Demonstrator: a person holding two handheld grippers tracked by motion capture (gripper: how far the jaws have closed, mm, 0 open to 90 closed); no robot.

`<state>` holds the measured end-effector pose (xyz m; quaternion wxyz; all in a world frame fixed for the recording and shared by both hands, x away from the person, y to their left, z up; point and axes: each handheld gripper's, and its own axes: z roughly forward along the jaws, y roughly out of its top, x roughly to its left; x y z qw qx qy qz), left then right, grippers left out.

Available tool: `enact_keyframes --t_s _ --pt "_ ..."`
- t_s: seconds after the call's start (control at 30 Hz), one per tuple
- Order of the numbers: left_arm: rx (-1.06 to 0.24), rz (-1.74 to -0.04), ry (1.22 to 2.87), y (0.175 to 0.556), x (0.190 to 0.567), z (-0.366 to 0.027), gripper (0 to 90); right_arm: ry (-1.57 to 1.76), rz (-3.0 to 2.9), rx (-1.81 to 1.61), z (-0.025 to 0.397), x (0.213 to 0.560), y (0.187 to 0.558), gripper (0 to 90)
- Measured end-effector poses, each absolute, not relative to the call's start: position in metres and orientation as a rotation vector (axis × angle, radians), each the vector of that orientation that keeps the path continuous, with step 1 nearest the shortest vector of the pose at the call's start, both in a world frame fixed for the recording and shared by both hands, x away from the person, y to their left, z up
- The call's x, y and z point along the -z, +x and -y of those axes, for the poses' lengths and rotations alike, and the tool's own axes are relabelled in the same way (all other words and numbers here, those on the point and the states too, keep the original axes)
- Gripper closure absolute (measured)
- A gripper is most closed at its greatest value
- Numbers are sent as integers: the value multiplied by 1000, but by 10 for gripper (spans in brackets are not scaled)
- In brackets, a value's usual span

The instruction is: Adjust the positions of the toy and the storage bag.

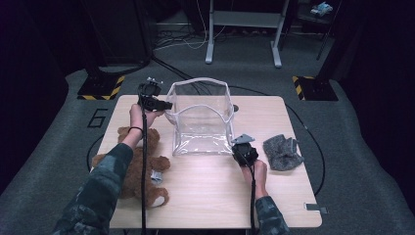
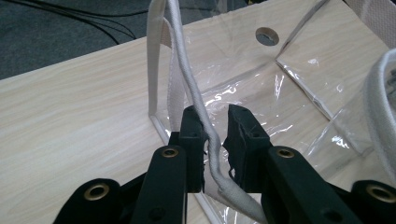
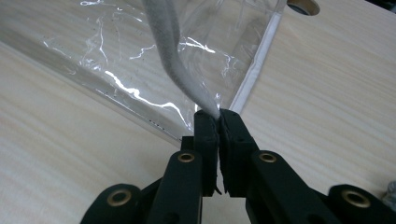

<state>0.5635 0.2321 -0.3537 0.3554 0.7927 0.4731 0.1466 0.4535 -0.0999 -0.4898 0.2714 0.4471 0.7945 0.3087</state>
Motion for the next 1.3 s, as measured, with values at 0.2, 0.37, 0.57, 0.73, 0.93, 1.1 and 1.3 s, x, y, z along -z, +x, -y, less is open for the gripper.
enact_keyframes --t_s 0.2,0.37,0.57,0.73,0.93,1.1,1.3 --pt "-357 -1208 2053 557 353 -230 778 1186 -2156 -834 104 489 437 868" --pt "-355 -1194 2060 551 351 -228 788 1199 -2149 -855 108 491 430 868" --pt "-331 -1205 2047 546 351 -236 800 1211 -2146 -868 111 491 426 869" --pt "-329 -1202 2048 543 352 -237 804 1184 -2158 -873 111 491 420 868" --pt "-326 -1199 2050 537 352 -235 804 1201 -2148 -889 113 492 415 868" --pt "-319 -1198 2066 531 352 -236 801 1200 -2157 -885 116 491 409 868" --pt "-304 -1200 2058 528 352 -235 800 1173 -2167 -885 117 492 400 867"
